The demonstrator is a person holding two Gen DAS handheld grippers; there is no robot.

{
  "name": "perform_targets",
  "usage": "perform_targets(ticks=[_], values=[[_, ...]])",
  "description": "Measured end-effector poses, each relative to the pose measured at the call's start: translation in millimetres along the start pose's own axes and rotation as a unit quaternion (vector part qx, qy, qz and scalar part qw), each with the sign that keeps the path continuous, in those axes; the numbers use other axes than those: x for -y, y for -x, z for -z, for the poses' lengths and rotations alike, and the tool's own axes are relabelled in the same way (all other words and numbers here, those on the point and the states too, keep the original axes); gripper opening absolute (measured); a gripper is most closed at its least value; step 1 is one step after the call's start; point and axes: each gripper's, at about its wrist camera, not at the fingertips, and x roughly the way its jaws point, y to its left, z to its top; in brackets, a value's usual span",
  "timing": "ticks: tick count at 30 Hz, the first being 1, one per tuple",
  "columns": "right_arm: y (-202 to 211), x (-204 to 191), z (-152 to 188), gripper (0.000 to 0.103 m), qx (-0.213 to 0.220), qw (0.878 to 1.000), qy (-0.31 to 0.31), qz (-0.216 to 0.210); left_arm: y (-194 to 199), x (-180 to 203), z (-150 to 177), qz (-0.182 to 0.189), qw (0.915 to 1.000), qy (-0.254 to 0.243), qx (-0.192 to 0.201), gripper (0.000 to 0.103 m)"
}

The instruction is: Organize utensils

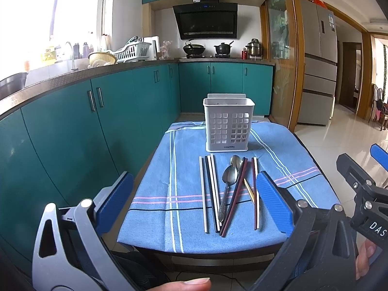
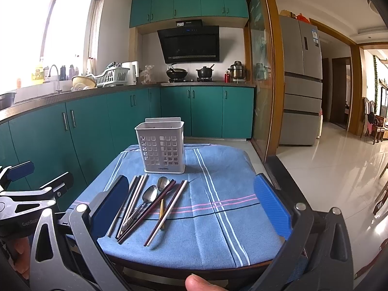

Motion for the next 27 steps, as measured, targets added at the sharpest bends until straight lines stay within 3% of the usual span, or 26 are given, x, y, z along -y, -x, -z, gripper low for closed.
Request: perform_targets(ticks=[6,9,11,13,15,23,27], values=[[-24,2,4,0.1,-0.029,0.999,0.021,0.002,-32,-9,3,-0.009,0.9995,0.004,-0.031,0.1],[-61,10,14,0.1,-0.092,0.995,0.032,0.007,-69,-21,8,-0.018,0.9972,0.015,-0.071,0.1],[-92,18,26,0.096,-0.147,0.989,0.019,-0.004,-95,-26,13,-0.017,0.9942,0.013,-0.106,0.09],[-126,24,39,0.066,-0.196,0.98,-0.003,-0.032,-127,-30,17,0.002,0.9887,0.012,-0.149,0.055],[-154,24,46,0.044,-0.232,0.971,-0.019,-0.048,-161,-35,20,0.029,0.9805,0.027,-0.193,0.04],[-274,13,35,0.042,-0.301,0.949,-0.042,-0.085,-260,-28,1,0.043,0.9663,0.034,-0.252,0.038],[-315,10,32,0.042,-0.328,0.938,-0.055,-0.097,-298,-24,-8,0.047,0.9608,0.047,-0.269,0.038]])
